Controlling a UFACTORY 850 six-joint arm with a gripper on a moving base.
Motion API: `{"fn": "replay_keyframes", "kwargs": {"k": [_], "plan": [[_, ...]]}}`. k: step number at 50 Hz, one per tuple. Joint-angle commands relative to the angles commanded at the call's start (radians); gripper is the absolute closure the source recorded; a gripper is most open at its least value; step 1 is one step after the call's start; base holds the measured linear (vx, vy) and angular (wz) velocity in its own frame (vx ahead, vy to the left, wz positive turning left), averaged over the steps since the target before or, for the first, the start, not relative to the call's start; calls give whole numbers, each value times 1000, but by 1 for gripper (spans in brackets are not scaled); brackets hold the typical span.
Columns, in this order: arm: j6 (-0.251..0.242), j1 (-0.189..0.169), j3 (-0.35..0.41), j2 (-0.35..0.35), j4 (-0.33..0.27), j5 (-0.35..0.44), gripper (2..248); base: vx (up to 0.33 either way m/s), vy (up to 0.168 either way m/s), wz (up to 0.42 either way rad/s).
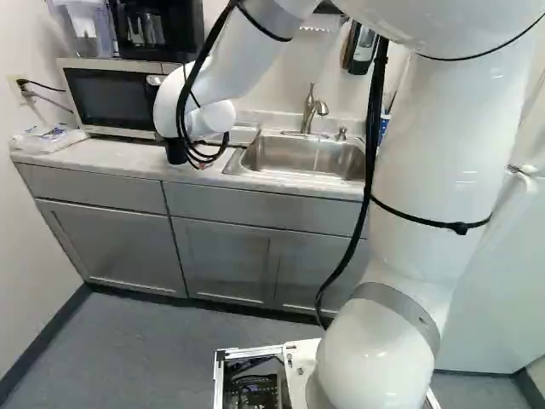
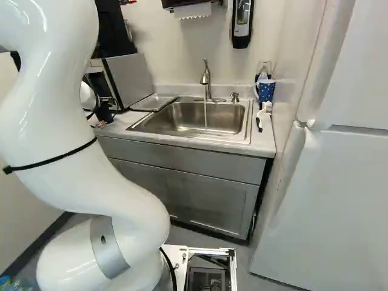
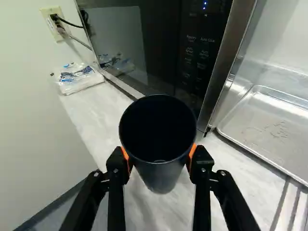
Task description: Rinse the cup and place it in the tray
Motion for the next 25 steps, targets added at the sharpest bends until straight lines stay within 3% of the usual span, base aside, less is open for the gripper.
{"fn": "replay_keyframes", "kwargs": {"k": [25], "plan": [[0,-16,11,24,0,0,126,0,0,0]]}}
